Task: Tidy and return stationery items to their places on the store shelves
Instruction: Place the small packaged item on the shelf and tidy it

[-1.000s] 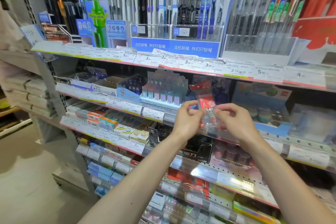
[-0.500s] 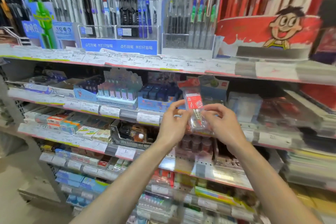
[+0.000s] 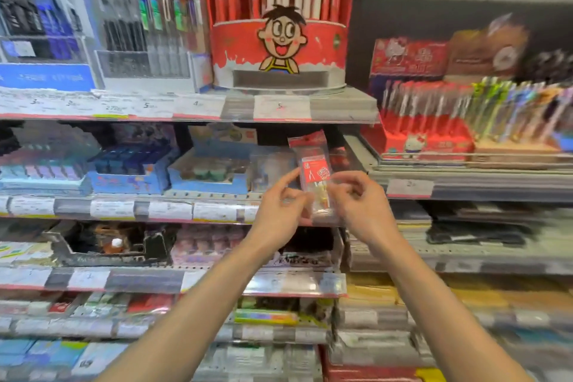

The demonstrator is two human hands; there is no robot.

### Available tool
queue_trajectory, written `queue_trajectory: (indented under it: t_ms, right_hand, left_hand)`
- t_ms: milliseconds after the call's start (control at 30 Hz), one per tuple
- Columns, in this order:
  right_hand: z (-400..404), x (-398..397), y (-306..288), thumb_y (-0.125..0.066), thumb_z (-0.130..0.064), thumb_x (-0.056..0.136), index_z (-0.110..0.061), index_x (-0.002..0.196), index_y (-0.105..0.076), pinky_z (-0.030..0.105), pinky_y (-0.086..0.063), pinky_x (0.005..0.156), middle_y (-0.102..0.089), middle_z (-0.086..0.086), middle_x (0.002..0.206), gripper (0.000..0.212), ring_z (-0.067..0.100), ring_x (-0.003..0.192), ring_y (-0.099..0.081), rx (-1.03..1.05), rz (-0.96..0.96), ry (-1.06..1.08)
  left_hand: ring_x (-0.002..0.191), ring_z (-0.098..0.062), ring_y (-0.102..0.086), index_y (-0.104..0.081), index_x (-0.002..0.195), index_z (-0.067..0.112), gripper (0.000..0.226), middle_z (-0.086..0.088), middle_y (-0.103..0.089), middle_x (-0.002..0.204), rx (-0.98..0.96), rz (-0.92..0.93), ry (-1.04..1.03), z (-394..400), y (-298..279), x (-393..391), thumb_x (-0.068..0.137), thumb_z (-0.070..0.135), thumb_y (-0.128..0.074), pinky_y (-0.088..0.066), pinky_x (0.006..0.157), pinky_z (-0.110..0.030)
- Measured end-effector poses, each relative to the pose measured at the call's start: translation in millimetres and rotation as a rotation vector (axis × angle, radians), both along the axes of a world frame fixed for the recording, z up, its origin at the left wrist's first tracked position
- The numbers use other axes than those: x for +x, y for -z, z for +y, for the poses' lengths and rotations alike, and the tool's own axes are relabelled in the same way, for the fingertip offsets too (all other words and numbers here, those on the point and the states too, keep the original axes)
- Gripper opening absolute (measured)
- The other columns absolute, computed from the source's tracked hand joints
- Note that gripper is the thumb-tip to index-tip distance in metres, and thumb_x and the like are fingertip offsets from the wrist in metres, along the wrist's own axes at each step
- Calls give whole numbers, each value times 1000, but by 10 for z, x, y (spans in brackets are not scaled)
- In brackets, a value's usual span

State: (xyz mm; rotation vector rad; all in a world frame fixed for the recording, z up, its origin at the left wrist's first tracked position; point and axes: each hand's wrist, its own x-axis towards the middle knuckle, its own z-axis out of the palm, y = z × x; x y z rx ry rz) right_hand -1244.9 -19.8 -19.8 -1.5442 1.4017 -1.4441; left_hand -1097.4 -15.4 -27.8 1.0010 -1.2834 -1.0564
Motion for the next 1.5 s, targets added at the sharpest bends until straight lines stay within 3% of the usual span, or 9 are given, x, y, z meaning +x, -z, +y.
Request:
queue_trajectory:
  t_ms: [167, 367, 633, 800, 933, 1067, 1200, 1333, 1500]
  right_hand:
    - [-32, -145, -59, -55, -13, 91, -21, 127, -62, 35, -49, 101, -59, -3, 128, 37, 12, 111, -61, -104, 408, 22]
    - [27, -107, -57, -63, -10, 85, -22, 141, -55, 32, -45, 109, -32, -6, 152, 57, 10, 131, -47, -41, 633, -191]
    - [-144, -1, 22, -65, -22, 93, -18, 123, -69, 32, -46, 99, -64, -3, 127, 31, 19, 113, -59, -356, 959, 55]
    - [-306, 35, 8, -69, -26, 90, -17, 114, -73, 39, -53, 87, -71, -3, 114, 26, 23, 102, -56, -441, 1085, 136]
    - [-435, 62, -23, -70, -29, 88, -18, 109, -75, 45, -48, 86, -72, 1, 112, 24, 28, 107, -56, -444, 1149, 191]
    - [-507, 125, 33, -69, -27, 88, -16, 110, -72, 48, -48, 95, -68, 10, 123, 25, 36, 120, -56, -425, 1140, 230]
    - [-545, 154, 126, -66, -31, 91, -15, 118, -70, 49, -46, 103, -67, 11, 127, 31, 36, 120, -59, -399, 1137, 255]
    - [-603, 175, 142, -62, -30, 93, -15, 119, -70, 46, -46, 105, -72, 7, 120, 31, 32, 117, -63, -386, 1117, 276]
    - [-640, 174, 156, -52, -37, 96, -17, 127, -65, 46, -41, 109, -67, 7, 129, 39, 32, 126, -56, -339, 1102, 293]
  left_hand:
    - [67, -11, -64, -54, 134, 18, 42, -2, -69, 84, 120, 13, -14, -192, -27, -58, 94, 13, -63, -59, 65, -27]
    - [74, -16, -64, -55, 133, 16, 41, -9, -69, 105, 201, 34, -12, -345, -36, 20, 94, 23, -65, -55, 65, -23]
    - [77, -17, -71, -54, 134, 13, 39, -5, -71, 100, 144, -90, 16, -376, -6, 154, 97, 24, -59, -60, 72, -29]
    - [82, -3, -62, -60, 126, 23, 33, 9, -62, 109, -223, -682, -237, -333, 16, 462, 96, 35, -55, -53, 82, -31]
    - [102, -22, -52, -61, 121, 16, 30, -3, -55, 110, -607, -1050, -438, -458, 53, 714, 93, 28, -59, -49, 82, -38]
    - [124, -34, -45, -57, 126, 14, 38, -14, -53, 133, -751, -1281, -503, -583, 54, 730, 89, 20, -60, -44, 95, -49]
    - [145, -28, -29, -44, 144, 16, 53, -10, -38, 155, -725, -1366, -443, -651, 119, 695, 92, 22, -52, -27, 117, -46]
    - [147, -27, -25, -40, 147, 15, 55, -9, -34, 157, -686, -1348, -423, -691, 156, 693, 93, 22, -49, -27, 117, -46]
    - [148, -27, -23, -38, 148, 15, 58, -9, -33, 157, -676, -1314, -388, -709, 188, 705, 91, 21, -50, -32, 113, -47]
